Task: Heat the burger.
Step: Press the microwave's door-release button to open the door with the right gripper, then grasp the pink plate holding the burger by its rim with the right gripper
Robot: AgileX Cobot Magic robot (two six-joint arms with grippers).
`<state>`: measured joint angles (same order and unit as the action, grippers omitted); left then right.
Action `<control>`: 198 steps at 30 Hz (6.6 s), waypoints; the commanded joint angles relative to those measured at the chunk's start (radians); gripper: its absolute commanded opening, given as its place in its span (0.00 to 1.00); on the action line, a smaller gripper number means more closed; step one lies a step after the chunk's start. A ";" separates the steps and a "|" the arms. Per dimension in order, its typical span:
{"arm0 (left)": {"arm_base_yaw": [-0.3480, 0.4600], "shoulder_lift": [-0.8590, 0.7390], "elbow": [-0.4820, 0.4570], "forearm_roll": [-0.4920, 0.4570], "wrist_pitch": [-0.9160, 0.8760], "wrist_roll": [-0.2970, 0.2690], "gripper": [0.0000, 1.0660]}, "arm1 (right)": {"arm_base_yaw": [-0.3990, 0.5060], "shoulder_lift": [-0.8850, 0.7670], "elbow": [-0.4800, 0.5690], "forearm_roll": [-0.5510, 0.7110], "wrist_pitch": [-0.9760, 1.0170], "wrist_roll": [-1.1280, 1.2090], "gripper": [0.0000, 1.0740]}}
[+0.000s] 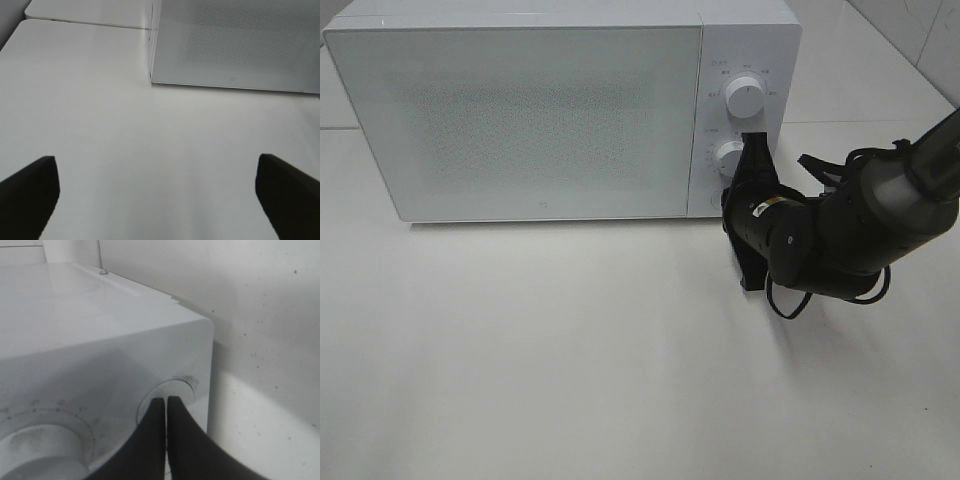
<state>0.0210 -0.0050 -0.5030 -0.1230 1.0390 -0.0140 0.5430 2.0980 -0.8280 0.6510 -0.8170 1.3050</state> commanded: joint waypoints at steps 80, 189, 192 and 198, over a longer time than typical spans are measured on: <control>0.002 -0.018 0.004 -0.003 -0.011 0.003 0.94 | -0.079 0.057 -0.201 -0.044 -0.265 -0.082 0.00; 0.002 -0.018 0.004 -0.003 -0.011 0.003 0.94 | 0.123 -0.408 -0.339 -0.786 1.416 -2.512 0.67; 0.002 -0.018 0.004 -0.003 -0.011 0.003 0.94 | 0.139 -0.408 -0.358 -0.807 1.378 -2.480 0.80; 0.002 -0.018 0.004 -0.003 -0.011 0.003 0.94 | 0.159 -0.408 -0.369 -0.853 1.329 -2.432 0.84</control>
<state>0.0210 -0.0050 -0.5030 -0.1240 1.0390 -0.0140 0.7010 1.6980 -1.1900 -0.1880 0.5200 -1.1460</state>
